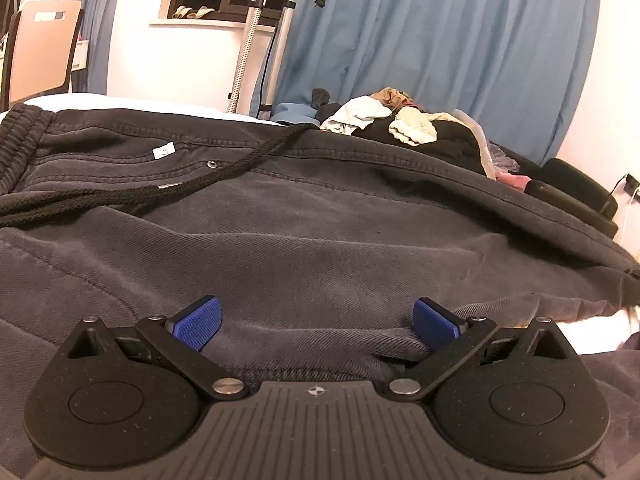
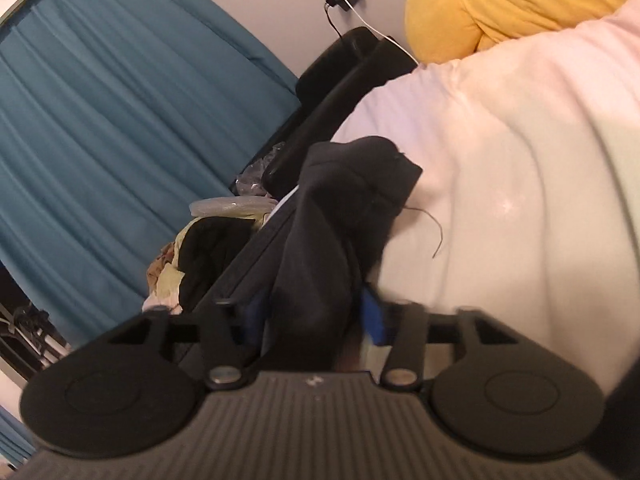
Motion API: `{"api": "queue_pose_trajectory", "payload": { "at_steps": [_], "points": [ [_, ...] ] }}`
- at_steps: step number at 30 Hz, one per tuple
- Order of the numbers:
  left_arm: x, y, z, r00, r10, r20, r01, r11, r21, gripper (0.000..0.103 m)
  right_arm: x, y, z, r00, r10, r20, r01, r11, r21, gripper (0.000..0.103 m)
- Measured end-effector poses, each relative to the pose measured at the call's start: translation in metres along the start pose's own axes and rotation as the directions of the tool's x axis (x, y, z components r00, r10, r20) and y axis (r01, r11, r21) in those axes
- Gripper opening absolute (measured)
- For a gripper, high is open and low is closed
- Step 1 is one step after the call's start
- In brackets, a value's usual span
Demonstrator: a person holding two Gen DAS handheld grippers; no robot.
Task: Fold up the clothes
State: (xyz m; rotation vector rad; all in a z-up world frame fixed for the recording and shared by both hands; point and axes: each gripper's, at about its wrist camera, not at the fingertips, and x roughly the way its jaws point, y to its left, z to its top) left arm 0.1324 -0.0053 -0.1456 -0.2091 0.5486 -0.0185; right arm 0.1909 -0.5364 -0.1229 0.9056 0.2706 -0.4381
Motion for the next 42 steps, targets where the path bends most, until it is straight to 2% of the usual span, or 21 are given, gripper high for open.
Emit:
{"api": "queue_pose_trajectory", "payload": {
  "at_steps": [1, 2, 6, 7, 9, 11, 13, 14, 15, 16, 18, 20, 22, 23, 24, 26, 28, 31, 36, 39, 42],
  "points": [
    [0.001, -0.001, 0.000, 1.000, 0.001, 0.001, -0.001, 1.000, 0.002, 0.103, 0.003, -0.002, 0.003, 1.000, 0.006, -0.006, -0.006, 1.000, 0.008, 0.011],
    [0.001, -0.001, 0.001, 1.000, 0.001, 0.001, -0.001, 1.000, 0.000, 0.103, -0.006, 0.006, 0.006, 0.999, 0.019, 0.029, -0.018, 1.000, -0.023, 0.005],
    [0.002, 0.000, 0.002, 1.000, -0.003, 0.003, 0.003, 1.000, -0.007, 0.103, -0.047, 0.043, 0.024, 0.980, 0.139, 0.143, -0.120, 0.984, -0.135, 0.004],
    [0.002, 0.000, 0.002, 1.000, -0.004, 0.003, 0.004, 1.000, -0.004, 0.103, -0.056, 0.048, 0.028, 0.978, 0.141, 0.154, -0.120, 0.983, -0.137, 0.004],
    [0.001, 0.001, 0.002, 1.000, -0.011, 0.003, 0.011, 1.000, -0.005, 0.103, -0.067, 0.039, 0.029, 0.986, 0.067, 0.152, -0.054, 0.994, -0.092, 0.004],
    [0.001, 0.001, 0.002, 1.000, -0.013, -0.002, 0.013, 1.000, 0.001, 0.103, -0.061, 0.013, 0.021, 0.993, -0.087, 0.079, 0.093, 0.992, -0.085, 0.004],
    [0.000, 0.001, 0.002, 1.000, -0.014, -0.004, 0.014, 1.000, 0.007, 0.103, -0.047, -0.028, 0.010, 0.969, -0.234, -0.078, 0.233, 0.972, -0.024, 0.004],
    [0.000, 0.001, 0.002, 1.000, -0.017, -0.006, 0.017, 1.000, 0.008, 0.103, -0.047, -0.048, 0.007, 0.959, -0.251, -0.130, 0.259, 0.965, 0.050, 0.004],
    [-0.001, 0.002, 0.002, 1.000, -0.020, -0.006, 0.020, 1.000, 0.007, 0.103, -0.052, -0.059, 0.009, 0.967, -0.220, -0.128, 0.234, 0.966, 0.110, 0.004],
    [-0.002, 0.003, 0.002, 1.000, -0.024, -0.006, 0.025, 1.000, 0.005, 0.103, -0.056, -0.056, 0.012, 0.971, -0.210, -0.117, 0.222, 0.970, 0.103, 0.004],
    [-0.003, 0.004, 0.003, 1.000, -0.026, -0.010, 0.026, 1.000, 0.008, 0.103, -0.065, -0.040, 0.015, 0.982, -0.179, -0.056, 0.180, 0.983, 0.024, 0.004],
    [-0.006, 0.004, 0.003, 0.999, -0.031, -0.008, 0.031, 0.999, 0.013, 0.103, -0.076, -0.020, 0.018, 0.995, -0.091, 0.039, 0.094, 0.992, -0.081, 0.004],
    [-0.007, 0.005, 0.003, 0.999, -0.036, -0.007, 0.036, 0.999, 0.016, 0.103, -0.089, 0.004, 0.019, 0.992, 0.007, 0.129, 0.025, 0.968, -0.250, 0.004],
    [-0.008, 0.005, 0.004, 0.999, -0.038, -0.008, 0.038, 0.999, 0.018, 0.103, -0.090, 0.007, 0.022, 0.988, 0.026, 0.149, 0.013, 0.966, -0.257, 0.004],
    [-0.008, 0.006, 0.004, 0.999, -0.041, -0.009, 0.041, 0.999, 0.019, 0.103, -0.086, 0.004, 0.028, 0.989, 0.006, 0.146, 0.028, 0.973, -0.228, 0.005],
    [-0.008, 0.007, 0.005, 0.999, -0.045, -0.012, 0.046, 0.999, 0.014, 0.103, -0.070, -0.016, 0.031, 0.991, -0.109, 0.081, 0.121, 0.981, -0.155, 0.005],
    [-0.007, 0.007, 0.005, 0.999, -0.048, -0.013, 0.048, 0.999, 0.010, 0.103, -0.054, -0.049, 0.023, 0.970, -0.239, -0.056, 0.234, 0.969, -0.083, 0.008],
    [-0.007, 0.007, 0.005, 0.999, -0.050, -0.005, 0.050, 0.999, 0.016, 0.103, -0.049, -0.077, 0.025, 0.973, -0.195, -0.126, 0.192, 0.981, -0.040, 0.009],
    [-0.015, 0.003, 0.007, 0.997, -0.070, 0.017, 0.069, 0.996, 0.061, 0.103, -0.077, -0.055, 0.016, 0.981, -0.181, -0.063, 0.160, 0.955, -0.251, 0.040],
    [-0.032, -0.002, 0.010, 0.996, -0.082, 0.033, 0.078, 0.991, 0.108, 0.103, -0.098, -0.052, 0.020, 0.990, -0.133, -0.038, 0.115, 0.946, -0.304, 0.043],
    [-0.060, -0.006, 0.014, 0.994, -0.103, 0.044, 0.096, 0.985, 0.145, 0.103, -0.128, -0.050, 0.016, 0.995, -0.060, -0.076, 0.032, 0.945, -0.324, 0.043]
  ]
}}
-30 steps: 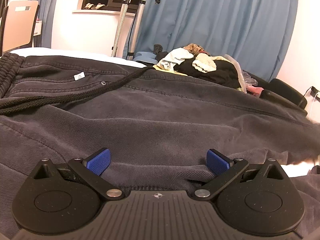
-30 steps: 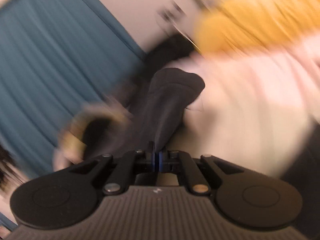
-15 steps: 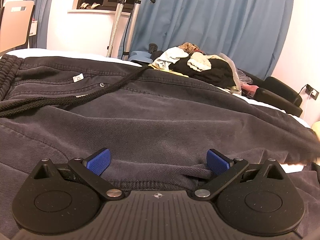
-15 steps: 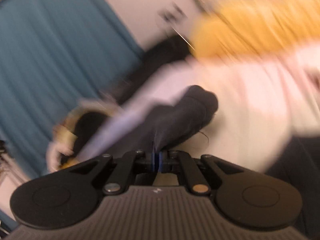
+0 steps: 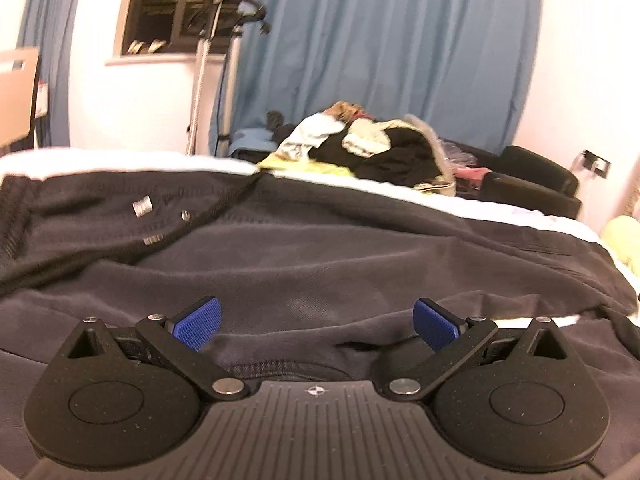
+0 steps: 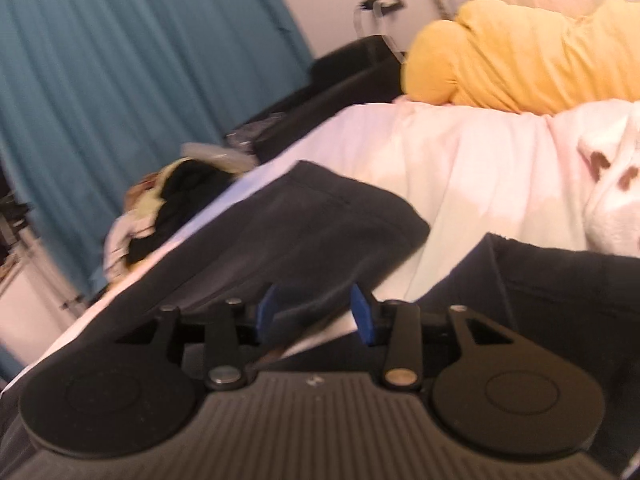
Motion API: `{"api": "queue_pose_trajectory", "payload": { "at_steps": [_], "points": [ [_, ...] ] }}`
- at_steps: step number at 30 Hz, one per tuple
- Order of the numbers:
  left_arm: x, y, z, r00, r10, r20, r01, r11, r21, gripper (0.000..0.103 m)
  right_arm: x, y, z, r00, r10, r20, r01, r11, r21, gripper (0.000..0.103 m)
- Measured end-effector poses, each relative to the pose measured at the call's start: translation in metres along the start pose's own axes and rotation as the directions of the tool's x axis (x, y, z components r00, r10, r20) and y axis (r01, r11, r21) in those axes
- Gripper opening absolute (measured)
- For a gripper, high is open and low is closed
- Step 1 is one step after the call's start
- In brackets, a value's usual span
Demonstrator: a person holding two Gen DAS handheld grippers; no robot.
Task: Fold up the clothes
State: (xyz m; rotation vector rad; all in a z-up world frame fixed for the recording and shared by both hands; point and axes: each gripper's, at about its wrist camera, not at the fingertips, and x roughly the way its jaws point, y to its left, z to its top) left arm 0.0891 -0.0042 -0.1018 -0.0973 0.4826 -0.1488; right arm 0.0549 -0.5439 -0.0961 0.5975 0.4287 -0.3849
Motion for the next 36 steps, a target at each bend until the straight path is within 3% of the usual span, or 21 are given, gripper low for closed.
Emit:
{"api": "queue_pose_trajectory", "payload": {
  "at_steps": [5, 10, 16, 19, 21, 28, 31, 34, 36],
  "points": [
    [-0.055, 0.010, 0.017, 1.000, 0.015, -0.027, -0.016, 0.999, -0.052, 0.103, -0.050, 0.006, -0.003, 0.997, 0.063, -0.036, -0.066, 0.994, -0.085, 0.050],
    [-0.114, 0.059, 0.025, 0.994, 0.023, -0.108, -0.050, 0.967, -0.251, 0.103, -0.096, -0.012, -0.001, 0.989, 0.115, -0.091, -0.119, 0.992, -0.047, 0.053],
    [-0.161, 0.123, 0.016, 0.970, 0.110, -0.219, -0.205, 0.854, -0.478, 0.103, -0.127, -0.028, 0.008, 0.980, 0.075, -0.183, -0.084, 0.995, -0.044, 0.058],
    [-0.173, 0.140, 0.014, 0.956, 0.125, -0.267, -0.249, 0.829, -0.502, 0.103, -0.135, -0.038, 0.015, 0.969, 0.110, -0.221, -0.100, 0.994, 0.053, 0.070],
    [-0.178, 0.149, 0.010, 0.945, 0.132, -0.298, -0.275, 0.813, -0.513, 0.103, -0.141, -0.044, 0.018, 0.960, 0.142, -0.241, -0.115, 0.986, 0.121, 0.084],
    [-0.168, 0.185, -0.011, 0.920, 0.043, -0.389, -0.314, 0.673, -0.670, 0.103, -0.152, -0.076, 0.013, 0.935, 0.173, -0.309, -0.054, 0.933, 0.357, 0.087],
    [-0.158, 0.191, -0.023, 0.905, 0.008, -0.426, -0.341, 0.613, -0.712, 0.103, -0.150, -0.080, 0.008, 0.920, 0.145, -0.365, -0.011, 0.939, 0.345, 0.087],
    [-0.139, 0.199, -0.035, 0.911, -0.083, -0.404, -0.301, 0.538, -0.788, 0.102, -0.147, -0.087, 0.006, 0.930, 0.129, -0.344, 0.004, 0.932, 0.362, 0.087],
    [-0.121, 0.200, -0.041, 0.907, -0.144, -0.395, -0.274, 0.511, -0.815, 0.100, -0.138, -0.091, 0.003, 0.932, 0.151, -0.329, -0.004, 0.913, 0.409, 0.087]
  ]
}}
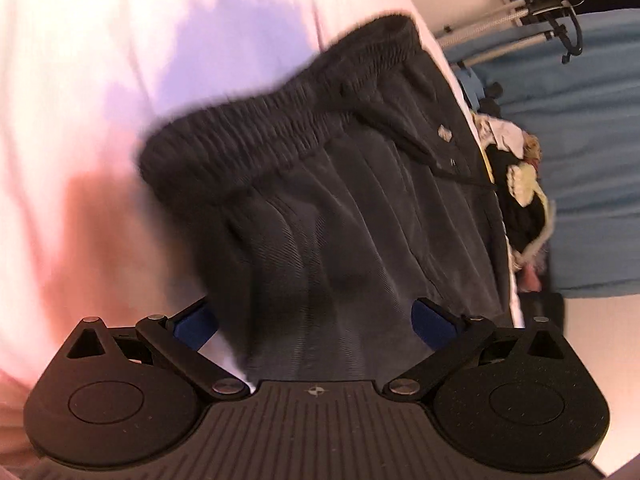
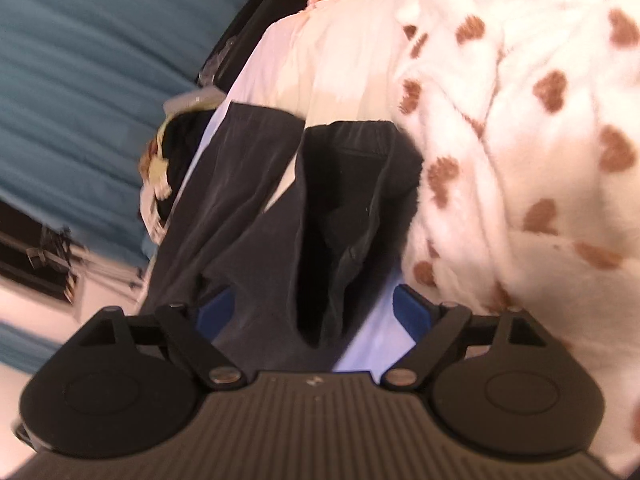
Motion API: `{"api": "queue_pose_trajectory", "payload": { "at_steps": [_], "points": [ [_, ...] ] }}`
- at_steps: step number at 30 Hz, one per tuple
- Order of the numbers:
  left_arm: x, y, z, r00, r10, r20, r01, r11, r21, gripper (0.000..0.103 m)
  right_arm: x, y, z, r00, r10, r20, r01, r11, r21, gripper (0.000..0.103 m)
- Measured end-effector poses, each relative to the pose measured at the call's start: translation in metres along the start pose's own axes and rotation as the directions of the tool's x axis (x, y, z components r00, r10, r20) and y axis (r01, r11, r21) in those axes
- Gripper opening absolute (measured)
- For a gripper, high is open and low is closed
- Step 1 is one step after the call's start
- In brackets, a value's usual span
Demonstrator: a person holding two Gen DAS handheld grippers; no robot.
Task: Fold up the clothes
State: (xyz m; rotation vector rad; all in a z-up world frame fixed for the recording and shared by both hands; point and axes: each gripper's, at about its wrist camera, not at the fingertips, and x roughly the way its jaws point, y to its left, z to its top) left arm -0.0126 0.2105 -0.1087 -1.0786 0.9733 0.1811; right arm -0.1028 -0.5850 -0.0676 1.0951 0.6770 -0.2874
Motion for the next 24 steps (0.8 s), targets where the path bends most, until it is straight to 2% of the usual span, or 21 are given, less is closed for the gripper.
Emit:
{"api": "queue_pose_trajectory", "payload": {
  "at_steps": [2, 4, 6, 7, 8, 9, 10, 12, 13, 14, 15, 18, 19, 21, 22, 23, 24],
  "points": [
    [0.017, -0.003, 0.001, 0.999, -0.011, -0.033, 0.011, 1.000, 0.008, 0.097, 0.010, -0.002, 0.001, 1.000, 0.004, 0.009, -0.004, 1.000, 0.009, 0.087],
    [0.028, -0.009, -0.001, 0.999, 0.018, -0.033, -0.016, 0.998, 0.058, 0.091, 0.020, 0.000, 0.001, 0.999, -0.015, 0.035, 0.016, 1.000, -0.007, 0.087],
    [0.034, -0.014, -0.002, 0.999, 0.050, -0.018, -0.048, 0.994, 0.100, 0.061, 0.028, -0.001, -0.002, 0.997, -0.007, 0.072, 0.005, 1.000, 0.026, 0.088],
    [0.033, -0.014, -0.002, 0.999, 0.051, -0.008, -0.050, 0.993, 0.106, 0.054, 0.031, -0.002, -0.003, 0.996, -0.007, 0.088, 0.002, 0.999, 0.050, 0.087],
    [0.033, -0.014, -0.002, 0.999, 0.052, 0.001, -0.052, 0.992, 0.113, 0.042, 0.033, -0.002, -0.003, 0.995, -0.001, 0.104, -0.006, 0.998, 0.064, 0.087],
    [0.029, -0.012, -0.002, 0.999, 0.028, 0.019, -0.030, 0.995, 0.100, 0.027, 0.034, 0.000, -0.004, 0.993, -0.005, 0.122, -0.002, 0.998, 0.062, 0.080],
    [0.024, -0.010, -0.001, 0.999, 0.005, 0.040, -0.009, 0.996, 0.087, 0.023, 0.034, 0.005, -0.006, 0.990, -0.030, 0.138, 0.025, 0.999, 0.041, 0.072],
    [0.014, -0.007, -0.001, 0.996, -0.035, 0.083, 0.029, 0.997, 0.066, 0.016, 0.034, 0.014, -0.010, 0.981, -0.113, 0.159, 0.115, 0.993, -0.007, 0.035],
    [0.008, -0.007, -0.002, 0.992, -0.063, 0.106, 0.057, 0.997, 0.059, 0.015, 0.031, 0.015, -0.012, 0.976, -0.135, 0.171, 0.138, 0.990, -0.003, 0.028],
    [0.000, -0.009, -0.003, 0.986, -0.096, 0.136, 0.086, 0.993, 0.077, 0.013, 0.026, 0.016, -0.012, 0.974, -0.132, 0.185, 0.133, 0.991, 0.007, 0.013],
    [-0.008, -0.012, -0.004, 0.978, -0.128, 0.166, 0.114, 0.989, 0.097, 0.011, 0.021, 0.019, -0.011, 0.975, -0.109, 0.194, 0.112, 0.994, -0.004, 0.010],
    [-0.036, -0.019, -0.007, 0.937, -0.250, 0.244, 0.220, 0.965, 0.145, 0.010, 0.000, 0.033, -0.001, 0.975, -0.045, 0.219, 0.060, 0.996, -0.061, 0.009],
    [-0.044, -0.017, -0.007, 0.919, -0.294, 0.263, 0.266, 0.954, 0.137, 0.010, -0.011, 0.038, 0.002, 0.974, 0.003, 0.227, 0.011, 0.998, -0.061, 0.009],
    [-0.059, -0.011, -0.008, 0.894, -0.323, 0.311, 0.296, 0.946, 0.133, 0.010, -0.033, 0.053, 0.009, 0.960, 0.101, 0.262, -0.075, 0.991, -0.107, 0.010],
    [-0.064, -0.009, -0.008, 0.890, -0.316, 0.330, 0.285, 0.948, 0.140, 0.010, -0.039, 0.057, 0.011, 0.954, 0.102, 0.281, -0.067, 0.989, -0.132, 0.010],
    [-0.066, -0.006, -0.008, 0.893, -0.302, 0.334, 0.271, 0.953, 0.136, 0.010, -0.045, 0.061, 0.012, 0.948, 0.102, 0.301, -0.057, 0.986, -0.155, 0.020],
    [-0.066, -0.003, -0.007, 0.901, -0.290, 0.322, 0.266, 0.957, 0.118, 0.010, -0.045, 0.058, 0.013, 0.951, 0.056, 0.304, -0.013, 0.990, -0.143, 0.035]
  ]
}}
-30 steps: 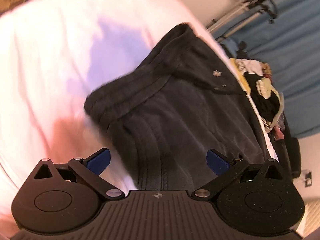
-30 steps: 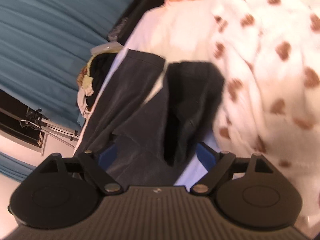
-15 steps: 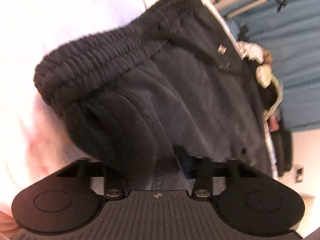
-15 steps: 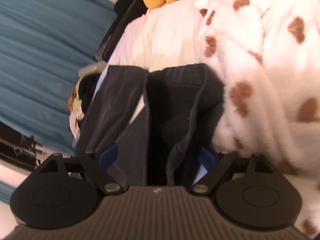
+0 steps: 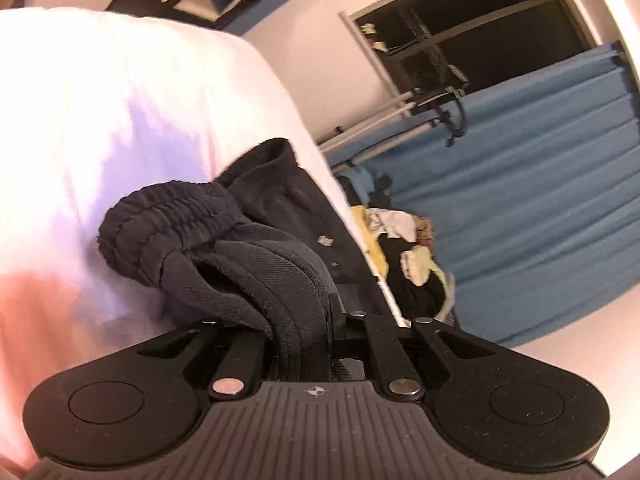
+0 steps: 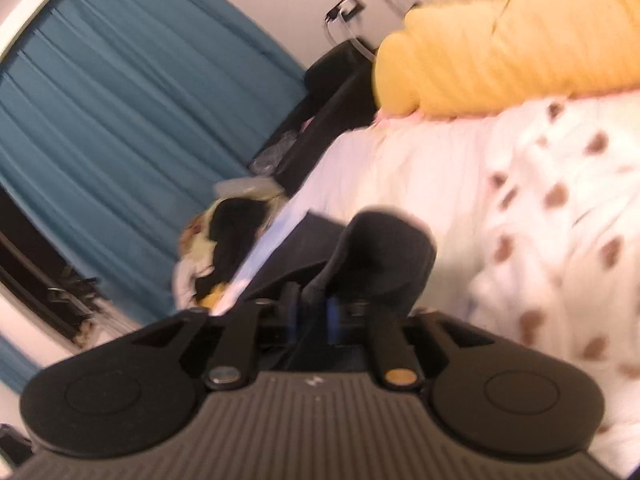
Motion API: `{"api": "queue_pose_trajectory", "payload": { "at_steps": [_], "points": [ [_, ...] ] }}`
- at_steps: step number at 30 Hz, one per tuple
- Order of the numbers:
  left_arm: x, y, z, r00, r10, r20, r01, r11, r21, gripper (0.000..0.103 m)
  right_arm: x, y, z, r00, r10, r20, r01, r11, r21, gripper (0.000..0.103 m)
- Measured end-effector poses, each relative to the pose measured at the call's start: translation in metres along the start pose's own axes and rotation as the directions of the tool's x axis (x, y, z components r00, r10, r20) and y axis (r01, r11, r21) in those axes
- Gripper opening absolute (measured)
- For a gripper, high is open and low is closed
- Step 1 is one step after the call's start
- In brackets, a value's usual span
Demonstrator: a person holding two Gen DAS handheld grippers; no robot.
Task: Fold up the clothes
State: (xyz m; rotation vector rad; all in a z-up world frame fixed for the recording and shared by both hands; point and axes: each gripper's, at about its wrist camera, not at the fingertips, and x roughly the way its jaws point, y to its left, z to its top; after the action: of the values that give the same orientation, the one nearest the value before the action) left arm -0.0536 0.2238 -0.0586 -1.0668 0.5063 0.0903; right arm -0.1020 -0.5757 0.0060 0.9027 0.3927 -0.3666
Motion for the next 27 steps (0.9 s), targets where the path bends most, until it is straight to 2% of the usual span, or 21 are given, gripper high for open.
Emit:
{"api": "queue_pose_trajectory", "payload": {
  "at_steps": [2, 4, 7, 10, 12, 13, 14, 15, 16, 17, 19, 20, 22, 23, 24, 26, 27],
  "points": [
    [0.003, 0.011, -0.002, 0.998, 0.024, -0.051, -0.027, 0.997, -0.067, 0.011, 0.001, -0.013, -0.001, 0.996, -0.092, -0.017, 0.092, 0.996, 0.020, 0.043],
    [0.007, 0.016, -0.005, 0.995, 0.043, -0.089, -0.053, 0.993, -0.102, 0.012, 0.000, -0.032, -0.007, 0.990, -0.137, -0.029, 0.138, 0.989, 0.046, 0.045],
    [0.010, 0.013, -0.008, 0.992, 0.081, -0.100, -0.089, 0.994, -0.070, 0.012, -0.001, -0.043, -0.016, 0.990, -0.131, -0.046, 0.129, 0.991, -0.027, 0.051],
    [0.012, 0.012, -0.009, 0.991, 0.086, -0.103, -0.093, 0.994, -0.057, 0.012, 0.004, -0.026, -0.025, 0.997, -0.058, -0.042, 0.048, 0.976, -0.212, 0.071],
    [0.012, 0.013, -0.008, 0.990, 0.095, -0.103, -0.101, 0.993, -0.060, 0.012, 0.013, -0.010, -0.033, 0.995, -0.029, -0.098, -0.007, 0.938, -0.346, 0.091],
    [0.013, 0.014, -0.007, 0.990, 0.098, -0.103, -0.105, 0.993, -0.059, 0.012, 0.018, -0.002, -0.038, 0.992, -0.017, -0.128, -0.037, 0.912, -0.409, 0.092],
    [0.012, 0.014, -0.007, 0.990, 0.102, -0.101, -0.108, 0.992, -0.058, 0.012, 0.028, 0.006, -0.043, 0.983, -0.062, -0.172, -0.027, 0.881, -0.473, 0.092],
    [0.012, 0.015, -0.007, 0.989, 0.105, -0.100, -0.111, 0.992, -0.058, 0.012, 0.039, 0.012, -0.049, 0.973, -0.135, -0.187, 0.016, 0.848, -0.529, 0.092],
    [0.011, 0.015, -0.007, 0.989, 0.108, -0.099, -0.114, 0.992, -0.058, 0.013, 0.048, 0.012, -0.053, 0.963, -0.160, -0.216, 0.013, 0.831, -0.555, 0.091],
    [0.011, 0.015, -0.007, 0.989, 0.109, -0.098, -0.115, 0.992, -0.060, 0.013, 0.058, 0.013, -0.058, 0.952, -0.183, -0.246, 0.007, 0.815, -0.579, 0.088],
    [0.010, 0.016, -0.006, 0.989, 0.113, -0.097, -0.119, 0.991, -0.060, 0.013, 0.076, 0.013, -0.066, 0.925, -0.231, -0.302, -0.009, 0.780, -0.625, 0.048],
    [0.010, 0.017, -0.006, 0.988, 0.116, -0.097, -0.123, 0.991, -0.062, 0.013, 0.085, 0.018, -0.070, 0.906, -0.269, -0.328, -0.022, 0.741, -0.671, 0.006],
    [0.017, 0.018, -0.004, 0.987, 0.125, -0.099, -0.132, 0.989, -0.068, 0.013, 0.096, 0.032, -0.070, 0.897, -0.298, -0.326, -0.049, 0.667, -0.744, 0.003],
    [0.019, 0.019, -0.004, 0.987, 0.129, -0.100, -0.136, 0.988, -0.072, 0.013, 0.096, 0.039, -0.064, 0.907, -0.286, -0.307, -0.049, 0.655, -0.754, 0.003],
    [0.021, 0.020, -0.004, 0.986, 0.132, -0.102, -0.140, 0.987, -0.078, 0.013, 0.097, 0.046, -0.051, 0.927, -0.273, -0.259, -0.017, 0.656, -0.755, 0.003],
    [0.024, 0.020, -0.003, 0.986, 0.133, -0.103, -0.142, 0.986, -0.087, 0.013, 0.104, 0.052, -0.018, 0.957, -0.263, -0.119, 0.096, 0.681, -0.726, 0.004],
    [0.025, 0.020, -0.003, 0.986, 0.132, -0.103, -0.141, 0.986, -0.086, 0.013, 0.107, 0.055, -0.002, 0.965, -0.260, -0.047, 0.152, 0.693, -0.705, 0.011]
  ]
}}
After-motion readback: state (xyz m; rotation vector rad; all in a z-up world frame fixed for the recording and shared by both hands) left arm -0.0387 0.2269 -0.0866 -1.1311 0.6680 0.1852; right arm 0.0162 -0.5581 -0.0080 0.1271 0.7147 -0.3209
